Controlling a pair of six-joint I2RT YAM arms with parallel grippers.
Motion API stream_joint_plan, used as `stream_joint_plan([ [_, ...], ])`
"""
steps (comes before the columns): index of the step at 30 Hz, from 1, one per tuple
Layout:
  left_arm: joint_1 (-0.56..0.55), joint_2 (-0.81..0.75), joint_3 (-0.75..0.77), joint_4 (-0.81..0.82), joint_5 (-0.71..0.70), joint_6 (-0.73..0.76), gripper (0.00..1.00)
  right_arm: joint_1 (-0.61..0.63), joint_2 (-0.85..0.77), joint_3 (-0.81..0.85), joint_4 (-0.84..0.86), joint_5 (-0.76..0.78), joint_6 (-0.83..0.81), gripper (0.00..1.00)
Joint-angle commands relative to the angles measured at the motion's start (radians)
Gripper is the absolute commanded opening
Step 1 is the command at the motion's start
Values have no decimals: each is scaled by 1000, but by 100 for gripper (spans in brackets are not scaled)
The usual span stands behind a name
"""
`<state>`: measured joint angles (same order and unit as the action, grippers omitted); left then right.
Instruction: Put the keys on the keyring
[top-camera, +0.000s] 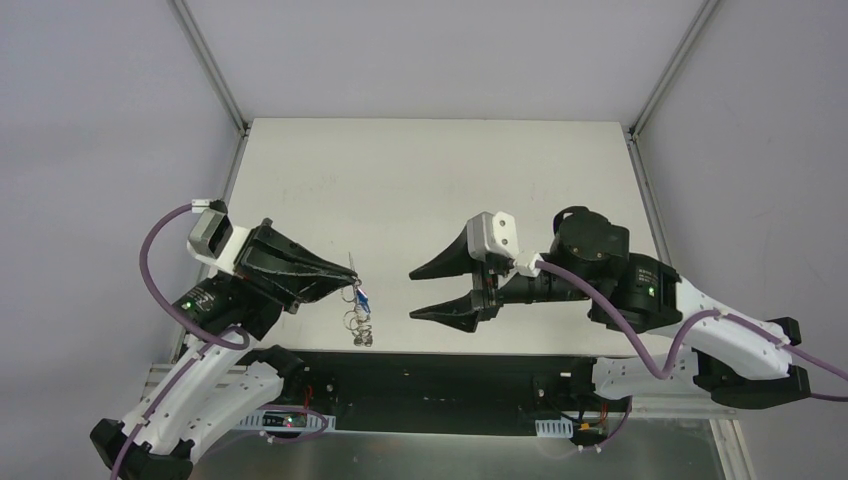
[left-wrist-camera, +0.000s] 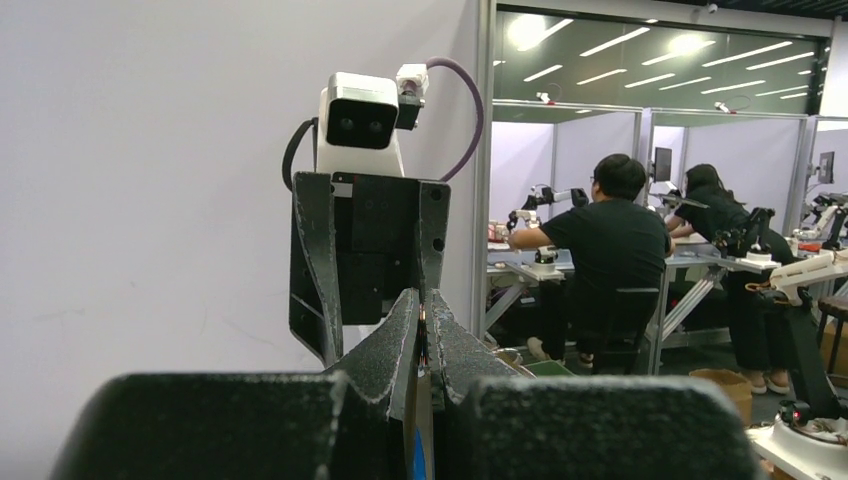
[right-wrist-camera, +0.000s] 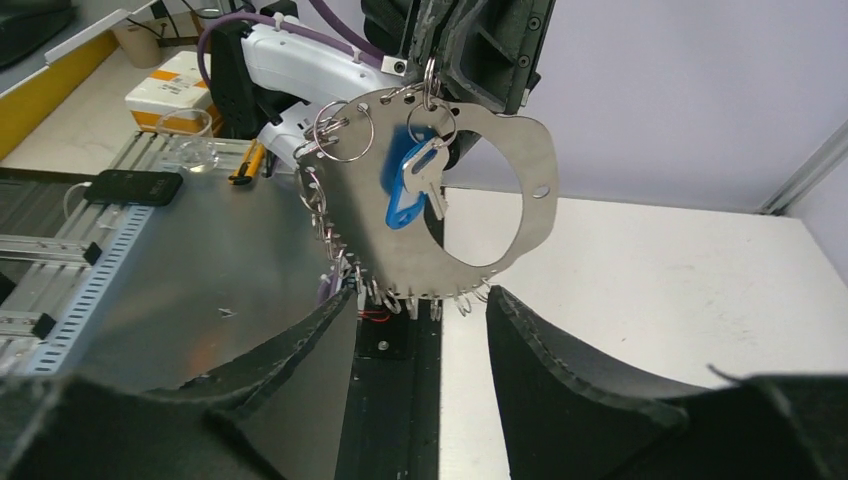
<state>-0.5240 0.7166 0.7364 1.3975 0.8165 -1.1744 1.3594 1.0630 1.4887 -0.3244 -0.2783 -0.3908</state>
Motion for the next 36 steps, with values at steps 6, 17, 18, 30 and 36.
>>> stream_joint_plan([
  [6,-5,-81,-47,-120,-52,108,0,3,-18,-96,142,45,227,58],
  [17,-5,-39,-46,-137,63,6,0,3,-29,-233,110,124,54,70],
  [18,-5,-33,-44,-127,78,-19,0,2,-28,-234,85,121,31,70],
  [30,-7,14,-23,-147,247,-202,0,-46,-37,-236,-124,22,-87,75],
  [36,-18,8,-32,-130,316,-259,0,-103,-38,-246,-146,-96,-109,76],
])
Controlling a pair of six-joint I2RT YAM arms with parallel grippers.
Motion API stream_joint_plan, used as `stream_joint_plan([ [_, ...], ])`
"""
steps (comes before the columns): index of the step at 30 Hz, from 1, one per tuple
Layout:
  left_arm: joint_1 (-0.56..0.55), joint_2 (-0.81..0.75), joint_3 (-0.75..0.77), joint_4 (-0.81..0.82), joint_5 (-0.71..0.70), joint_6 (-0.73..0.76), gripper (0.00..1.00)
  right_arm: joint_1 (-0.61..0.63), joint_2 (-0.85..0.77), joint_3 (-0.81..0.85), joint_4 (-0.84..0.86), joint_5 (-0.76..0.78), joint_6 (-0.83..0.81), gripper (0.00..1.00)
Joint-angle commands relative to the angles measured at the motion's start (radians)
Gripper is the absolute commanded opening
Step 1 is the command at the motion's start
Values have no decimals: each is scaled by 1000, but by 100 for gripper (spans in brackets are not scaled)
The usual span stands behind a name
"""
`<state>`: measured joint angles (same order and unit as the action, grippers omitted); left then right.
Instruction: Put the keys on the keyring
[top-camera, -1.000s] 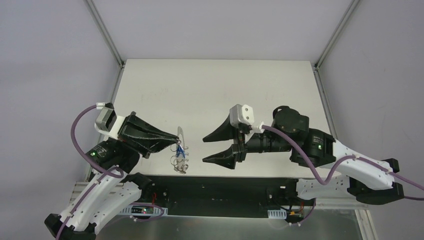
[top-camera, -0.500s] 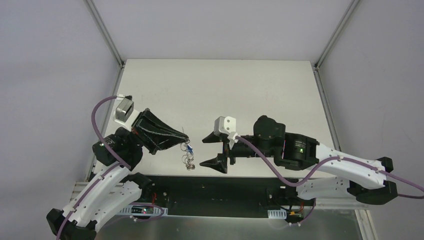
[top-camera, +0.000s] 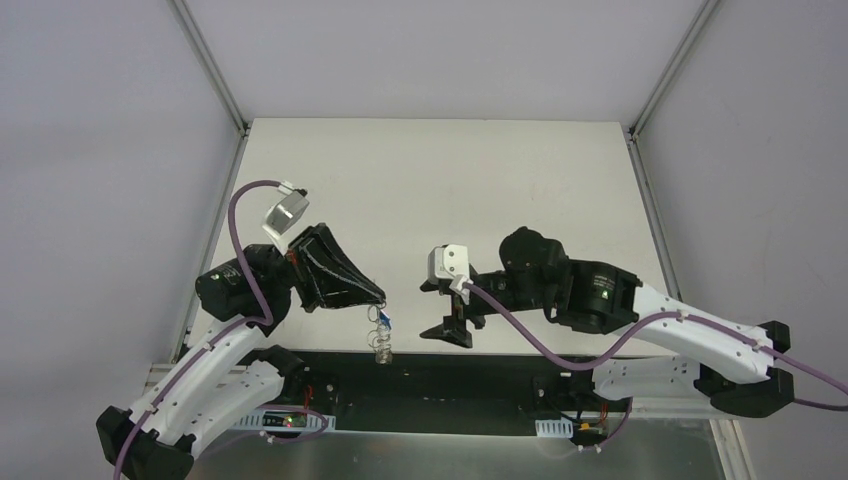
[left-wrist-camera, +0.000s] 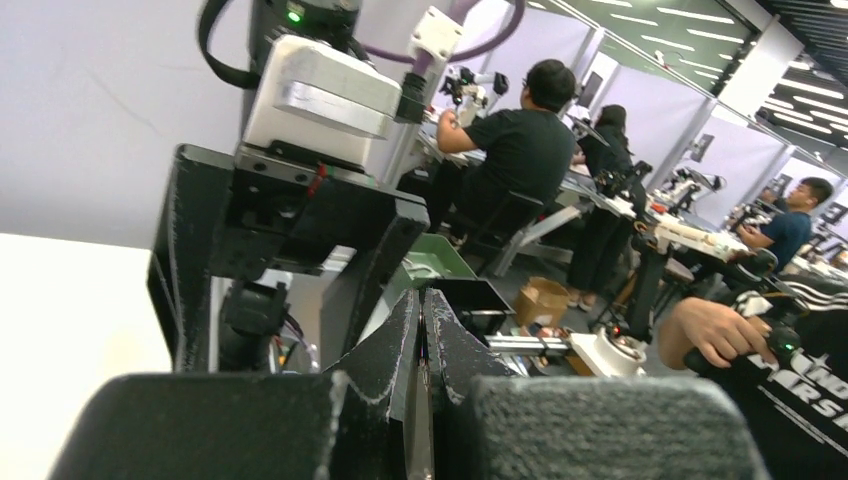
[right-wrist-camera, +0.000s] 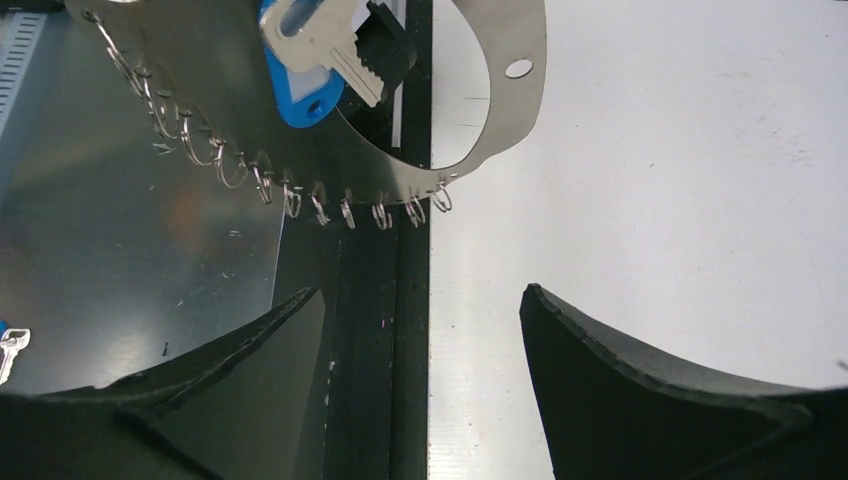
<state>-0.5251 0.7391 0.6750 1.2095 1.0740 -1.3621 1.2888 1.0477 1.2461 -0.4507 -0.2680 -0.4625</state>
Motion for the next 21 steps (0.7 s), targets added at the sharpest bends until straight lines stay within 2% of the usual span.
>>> stream_joint_plan([
  [1,-19,-18,29,58,66,-79,0,-43,-23,-7,-18,-123,-39,76],
  [5,-31,-30,24,58,97,-103,0,-95,-26,-26,37,-200,-35,77],
  [15,-81,-33,9,56,134,-110,0,-267,62,6,242,-536,35,81],
  [21,-94,-31,3,55,142,-99,0,-281,163,66,315,-646,76,82],
])
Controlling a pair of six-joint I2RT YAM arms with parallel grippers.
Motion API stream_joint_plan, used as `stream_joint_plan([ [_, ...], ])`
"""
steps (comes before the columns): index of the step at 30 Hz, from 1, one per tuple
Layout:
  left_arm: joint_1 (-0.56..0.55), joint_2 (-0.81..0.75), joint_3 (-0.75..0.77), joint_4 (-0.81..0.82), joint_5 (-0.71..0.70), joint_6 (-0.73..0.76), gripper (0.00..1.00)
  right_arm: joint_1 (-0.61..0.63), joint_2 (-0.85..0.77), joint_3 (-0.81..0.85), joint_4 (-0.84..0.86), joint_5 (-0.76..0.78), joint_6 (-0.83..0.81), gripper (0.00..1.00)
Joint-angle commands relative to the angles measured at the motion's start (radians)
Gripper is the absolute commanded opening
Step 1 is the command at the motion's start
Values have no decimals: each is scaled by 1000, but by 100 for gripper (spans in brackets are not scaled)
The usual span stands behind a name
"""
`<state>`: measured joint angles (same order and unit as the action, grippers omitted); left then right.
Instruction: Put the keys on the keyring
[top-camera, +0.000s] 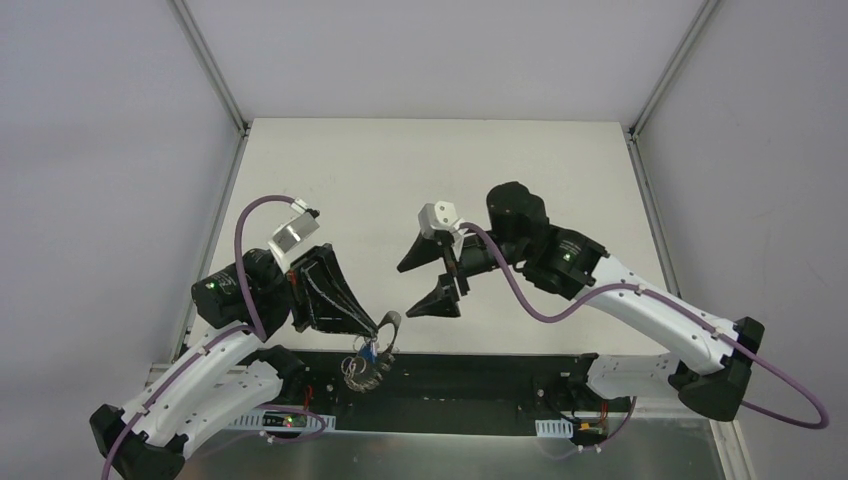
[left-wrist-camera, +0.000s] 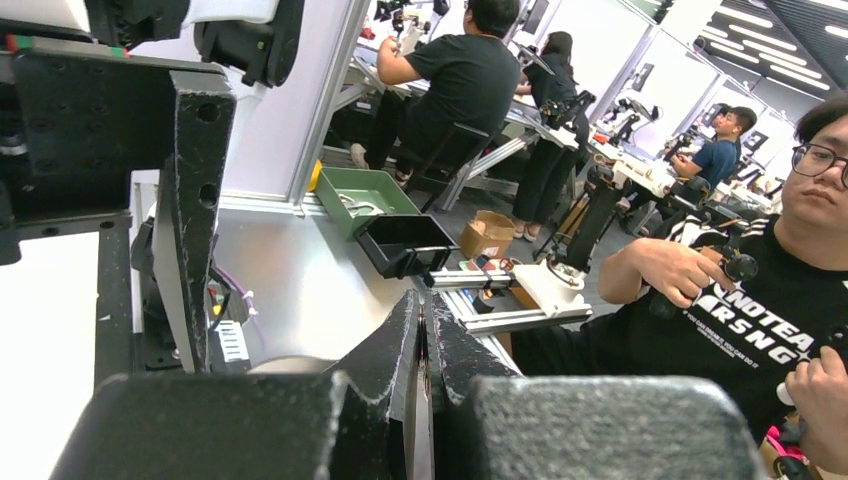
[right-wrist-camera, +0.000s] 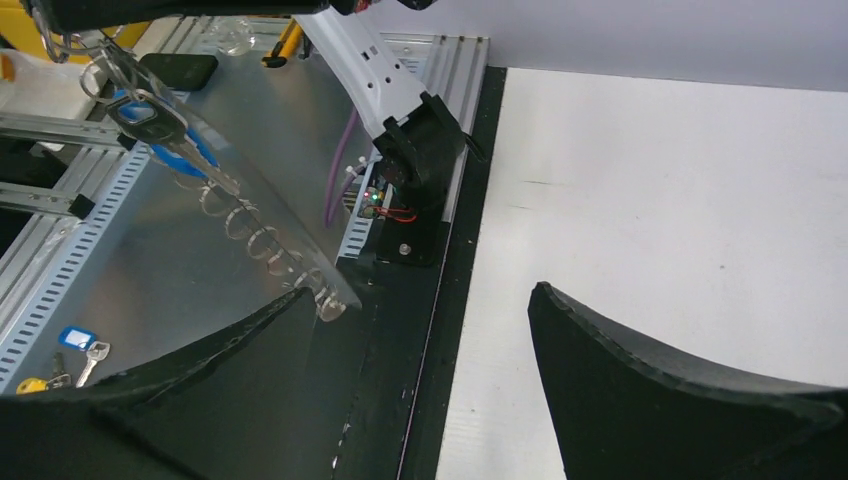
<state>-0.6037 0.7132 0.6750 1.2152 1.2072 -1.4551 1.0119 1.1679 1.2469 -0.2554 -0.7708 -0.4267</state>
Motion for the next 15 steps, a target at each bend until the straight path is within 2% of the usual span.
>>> stream_joint_plan([
  [1,-16,-5,3,49,10,-5,0,-4,55,69,132,-155,48,82],
  [7,-19,-12,3,14,21,21,0,-6,75,68,202,-309,103,82],
  [15,-21,-39,0,-55,18,92,0,-1,110,66,241,-436,189,78],
])
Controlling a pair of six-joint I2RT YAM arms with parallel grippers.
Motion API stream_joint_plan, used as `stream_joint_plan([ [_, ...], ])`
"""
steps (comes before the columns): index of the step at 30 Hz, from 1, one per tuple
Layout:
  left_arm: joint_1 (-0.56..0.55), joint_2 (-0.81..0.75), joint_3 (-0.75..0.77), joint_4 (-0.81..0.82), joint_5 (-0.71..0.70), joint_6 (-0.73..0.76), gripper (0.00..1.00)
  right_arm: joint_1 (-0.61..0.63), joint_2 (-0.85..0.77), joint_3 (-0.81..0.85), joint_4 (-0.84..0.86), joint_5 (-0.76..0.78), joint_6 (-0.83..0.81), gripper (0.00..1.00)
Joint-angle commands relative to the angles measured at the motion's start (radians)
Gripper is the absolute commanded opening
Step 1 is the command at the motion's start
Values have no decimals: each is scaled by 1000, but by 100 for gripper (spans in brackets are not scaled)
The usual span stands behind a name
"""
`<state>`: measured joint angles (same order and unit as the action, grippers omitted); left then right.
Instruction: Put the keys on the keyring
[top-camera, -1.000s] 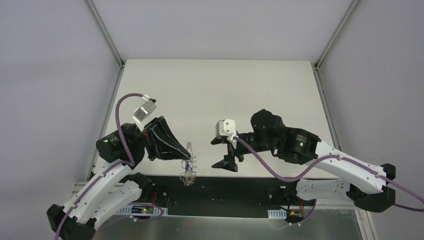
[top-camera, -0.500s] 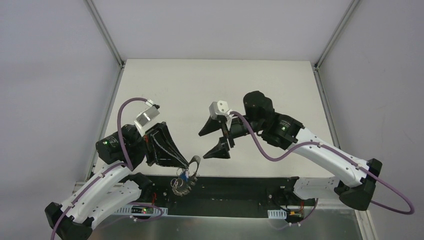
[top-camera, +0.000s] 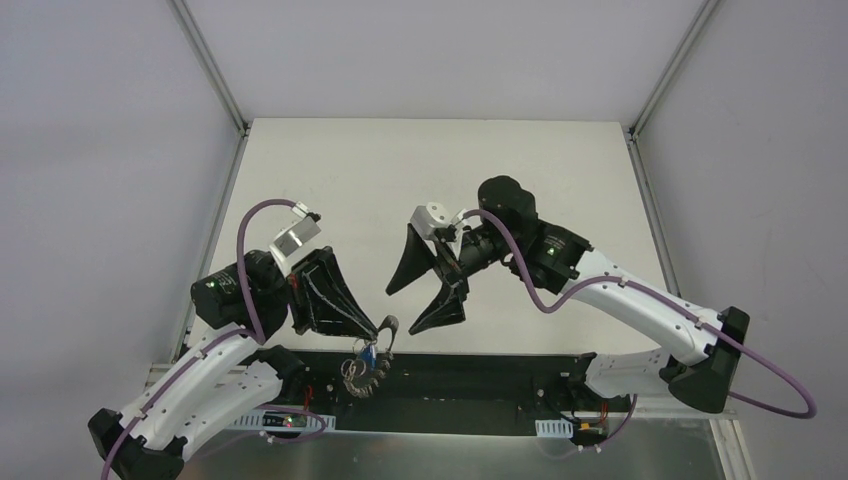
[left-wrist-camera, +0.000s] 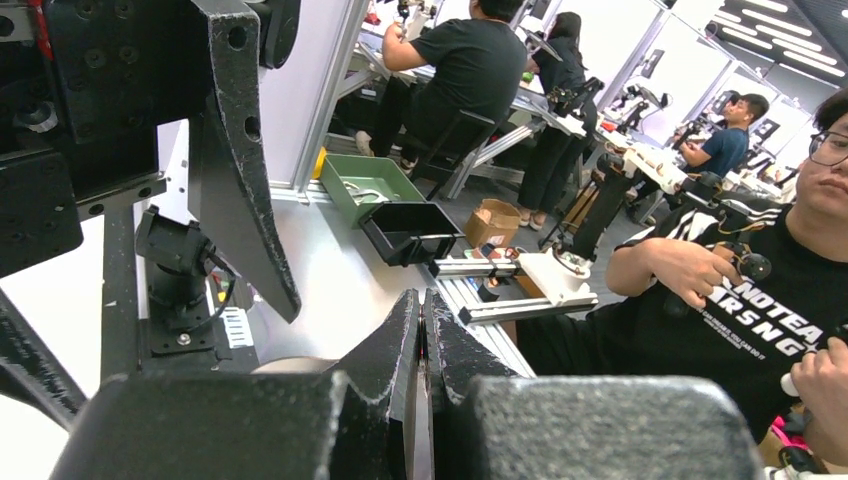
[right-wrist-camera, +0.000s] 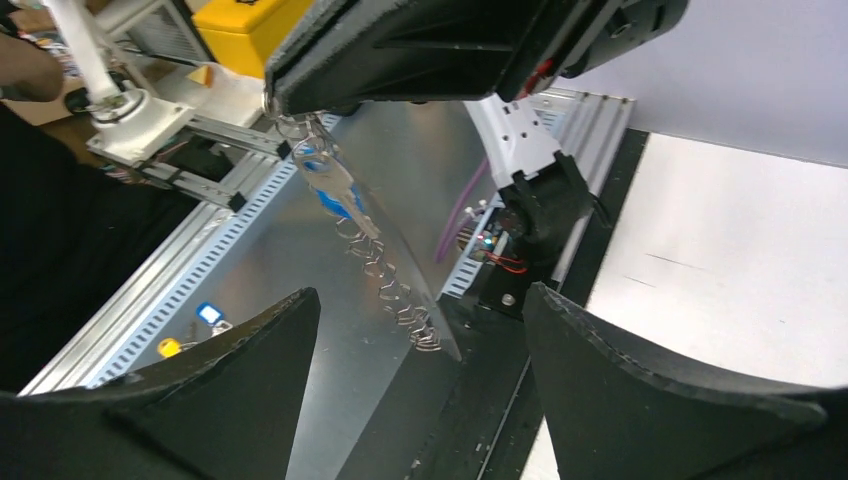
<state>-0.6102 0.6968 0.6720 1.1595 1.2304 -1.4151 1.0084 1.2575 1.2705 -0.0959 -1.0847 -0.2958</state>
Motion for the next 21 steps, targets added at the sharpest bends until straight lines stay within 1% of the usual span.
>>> stream_joint_plan([
  [1,-14,-25,1,1,-7,54,0,7,25,39,84,-120,61,78],
  [5,-14,-36,-10,1,-17,62,0,37,43,23,91,-98,61,78],
  [9,-14,-41,-9,-7,-19,69,0,55,65,42,91,-99,58,78],
  [14,-14,-47,-6,-28,-18,87,0,65,71,47,91,-119,60,75],
  [16,-14,-50,-7,-41,-16,99,0,66,72,46,90,-125,65,71],
  [21,-14,-55,-4,-70,-15,125,0,72,73,46,88,-140,69,56],
])
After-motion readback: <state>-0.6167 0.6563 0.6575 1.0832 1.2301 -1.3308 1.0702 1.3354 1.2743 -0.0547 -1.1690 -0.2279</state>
